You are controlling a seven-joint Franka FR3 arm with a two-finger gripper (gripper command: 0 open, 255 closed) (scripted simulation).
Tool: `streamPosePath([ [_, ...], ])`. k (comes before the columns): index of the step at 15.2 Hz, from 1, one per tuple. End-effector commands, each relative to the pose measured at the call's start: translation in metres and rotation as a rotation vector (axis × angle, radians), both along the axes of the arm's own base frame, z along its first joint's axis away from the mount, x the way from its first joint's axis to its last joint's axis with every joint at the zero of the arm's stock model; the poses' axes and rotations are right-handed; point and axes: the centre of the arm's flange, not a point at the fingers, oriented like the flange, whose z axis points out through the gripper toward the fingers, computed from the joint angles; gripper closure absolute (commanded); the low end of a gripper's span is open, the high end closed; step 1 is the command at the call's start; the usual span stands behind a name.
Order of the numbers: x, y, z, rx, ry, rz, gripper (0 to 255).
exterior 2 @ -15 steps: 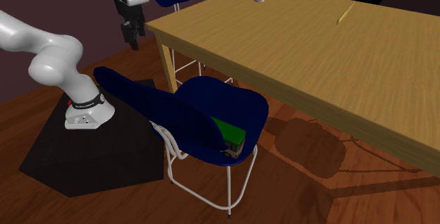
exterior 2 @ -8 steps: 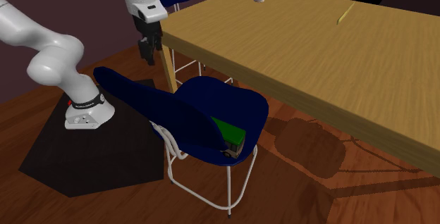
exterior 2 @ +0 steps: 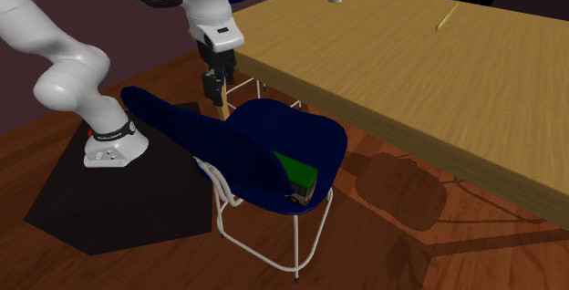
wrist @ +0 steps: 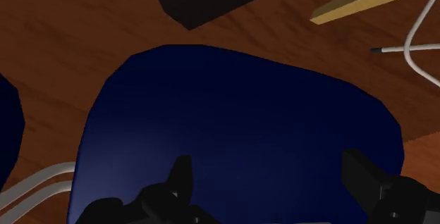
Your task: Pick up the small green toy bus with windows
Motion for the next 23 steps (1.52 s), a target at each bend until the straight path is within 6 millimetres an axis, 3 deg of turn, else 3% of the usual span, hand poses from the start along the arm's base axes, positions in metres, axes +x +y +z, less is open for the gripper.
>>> streamPosePath([
  [1,0.012,-0.021,-0.006,-0.009,-0.005,-0.025,0],
  [17,0.095,-0.200,-0.036,-0.076,-0.040,-0.218,0],
  [23,0.095,-0.200,-0.068,-0.076,-0.040,-0.218,0],
])
